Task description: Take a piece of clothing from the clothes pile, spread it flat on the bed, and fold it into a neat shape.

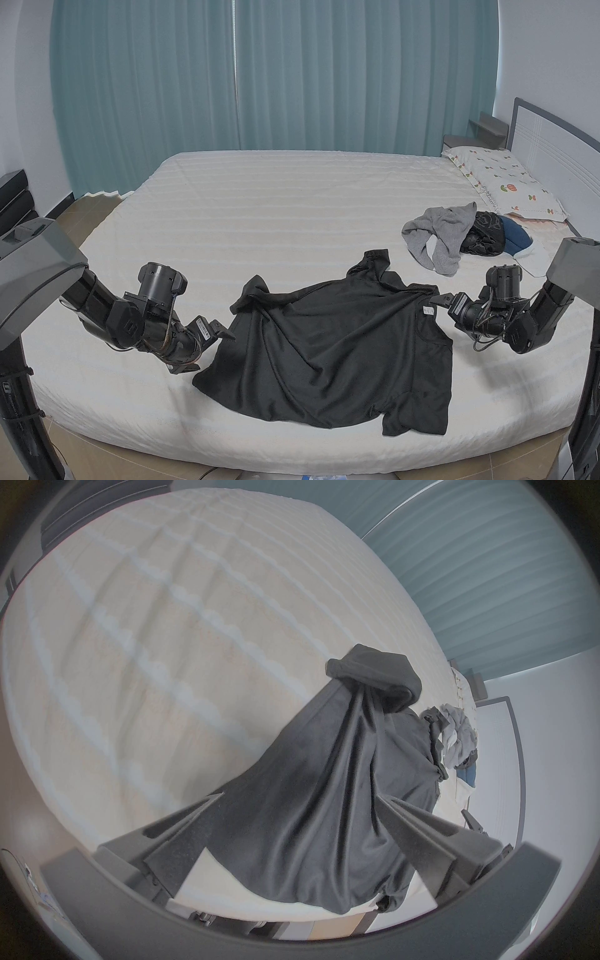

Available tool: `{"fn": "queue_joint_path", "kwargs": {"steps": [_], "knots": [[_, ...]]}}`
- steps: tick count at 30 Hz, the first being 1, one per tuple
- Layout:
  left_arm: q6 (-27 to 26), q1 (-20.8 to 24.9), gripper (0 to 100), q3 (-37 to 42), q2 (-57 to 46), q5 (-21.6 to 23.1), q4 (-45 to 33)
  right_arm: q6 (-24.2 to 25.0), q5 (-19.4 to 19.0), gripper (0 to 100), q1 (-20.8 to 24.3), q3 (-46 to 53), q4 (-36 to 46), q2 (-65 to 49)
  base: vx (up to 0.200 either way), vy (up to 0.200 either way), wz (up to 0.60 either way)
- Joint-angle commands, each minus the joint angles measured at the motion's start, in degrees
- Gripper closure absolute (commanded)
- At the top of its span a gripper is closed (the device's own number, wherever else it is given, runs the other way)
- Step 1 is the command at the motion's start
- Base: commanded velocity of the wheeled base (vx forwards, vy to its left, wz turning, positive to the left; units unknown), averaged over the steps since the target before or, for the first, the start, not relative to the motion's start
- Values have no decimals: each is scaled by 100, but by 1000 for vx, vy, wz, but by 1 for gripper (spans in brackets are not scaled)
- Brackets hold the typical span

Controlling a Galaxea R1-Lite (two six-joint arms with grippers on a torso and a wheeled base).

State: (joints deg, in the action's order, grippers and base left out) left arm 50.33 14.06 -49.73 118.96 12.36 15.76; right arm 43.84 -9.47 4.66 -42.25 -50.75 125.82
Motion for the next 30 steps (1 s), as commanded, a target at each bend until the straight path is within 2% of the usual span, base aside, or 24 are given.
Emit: {"fn": "queue_joint_path", "kwargs": {"steps": [1,5,14,20,24,30], "knots": [[20,-17,0,683,-136,-146,603,231,-310,0,0,560,-146,-339,0,0,0],[3,-26,0,894,-13,-463,929,187,-310,0,-53,745,-102,-365,0,0,0],[29,27,0,842,242,-788,929,20,-248,0,44,771,-67,-471,0,0,0],[47,97,0,490,567,-1148,937,-7,-143,0,334,885,496,-954,0,0,0],[47,185,0,385,602,-1201,929,-7,-134,0,334,1237,478,-1068,0,0,0],[47,185,0,139,805,-1201,920,11,253,0,448,1483,461,-1068,0,0,0]]}}
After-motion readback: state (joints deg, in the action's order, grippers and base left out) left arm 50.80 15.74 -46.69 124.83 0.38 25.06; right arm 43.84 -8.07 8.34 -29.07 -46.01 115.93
